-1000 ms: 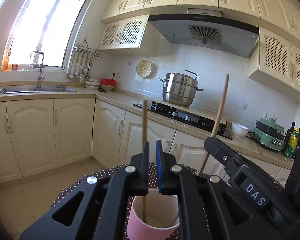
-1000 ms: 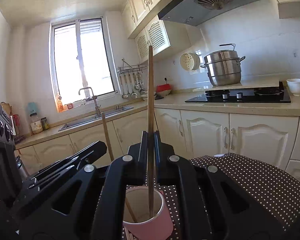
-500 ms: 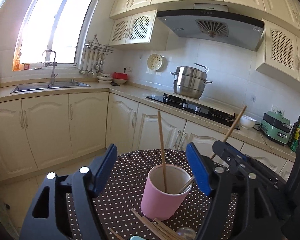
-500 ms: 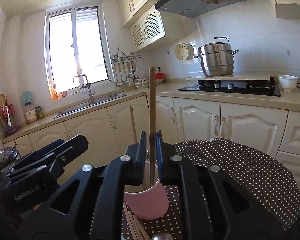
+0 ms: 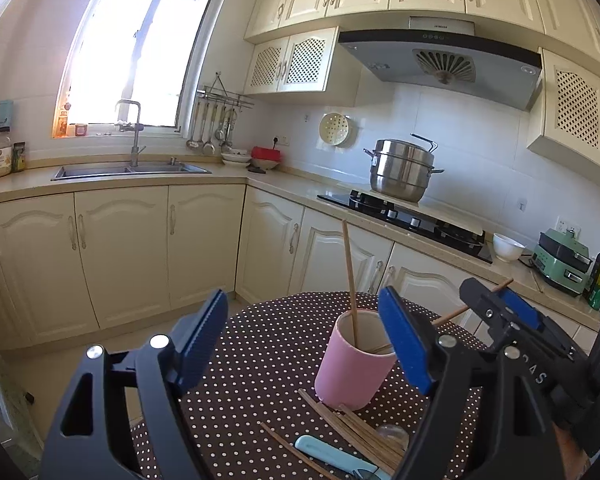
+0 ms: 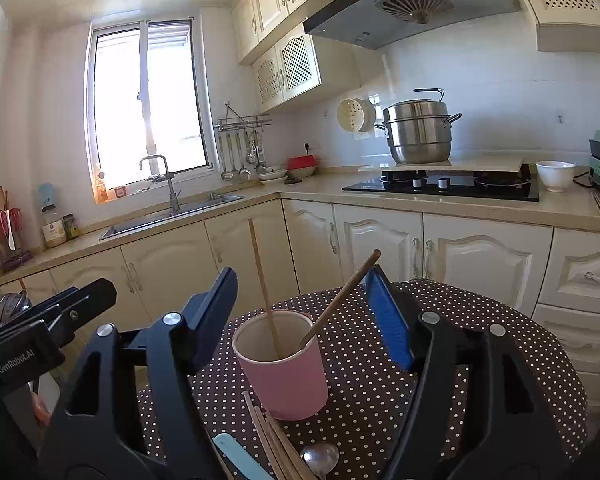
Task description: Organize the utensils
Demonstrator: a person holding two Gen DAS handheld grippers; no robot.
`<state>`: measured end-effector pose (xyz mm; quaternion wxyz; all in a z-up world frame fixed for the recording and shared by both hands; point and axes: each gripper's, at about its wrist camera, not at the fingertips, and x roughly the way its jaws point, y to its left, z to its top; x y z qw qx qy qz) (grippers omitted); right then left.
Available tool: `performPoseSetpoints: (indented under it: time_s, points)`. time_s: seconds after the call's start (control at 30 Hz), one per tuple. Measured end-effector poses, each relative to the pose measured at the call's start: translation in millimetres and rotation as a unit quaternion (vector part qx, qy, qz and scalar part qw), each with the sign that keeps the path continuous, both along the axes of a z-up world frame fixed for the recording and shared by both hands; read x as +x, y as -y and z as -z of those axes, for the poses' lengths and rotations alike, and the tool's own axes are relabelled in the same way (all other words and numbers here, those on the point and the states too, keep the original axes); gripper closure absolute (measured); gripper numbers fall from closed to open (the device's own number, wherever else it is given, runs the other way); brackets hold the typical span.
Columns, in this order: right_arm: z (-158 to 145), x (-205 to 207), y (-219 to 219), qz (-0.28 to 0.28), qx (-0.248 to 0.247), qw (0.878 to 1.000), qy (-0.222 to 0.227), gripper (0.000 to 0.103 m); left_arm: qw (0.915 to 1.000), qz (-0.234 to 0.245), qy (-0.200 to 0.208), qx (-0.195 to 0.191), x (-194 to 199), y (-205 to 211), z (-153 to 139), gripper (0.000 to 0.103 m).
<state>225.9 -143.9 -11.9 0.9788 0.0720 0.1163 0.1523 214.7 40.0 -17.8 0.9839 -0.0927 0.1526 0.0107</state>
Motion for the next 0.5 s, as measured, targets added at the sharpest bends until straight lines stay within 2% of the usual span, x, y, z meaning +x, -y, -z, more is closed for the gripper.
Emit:
performPoseSetpoints:
  time_s: [0.3,0.5]
  points:
    - [-6,-29,-1,0.0,-0.052,0.999,0.008,0.031,0.9998,0.001,-0.02,0.009,-22,0,3,0.025]
    - [4,-46,0,-0.01,-0.108,0.994,-0.003,0.031,0.997,0.019,-0.072,0.021,-25,14,18,0.025]
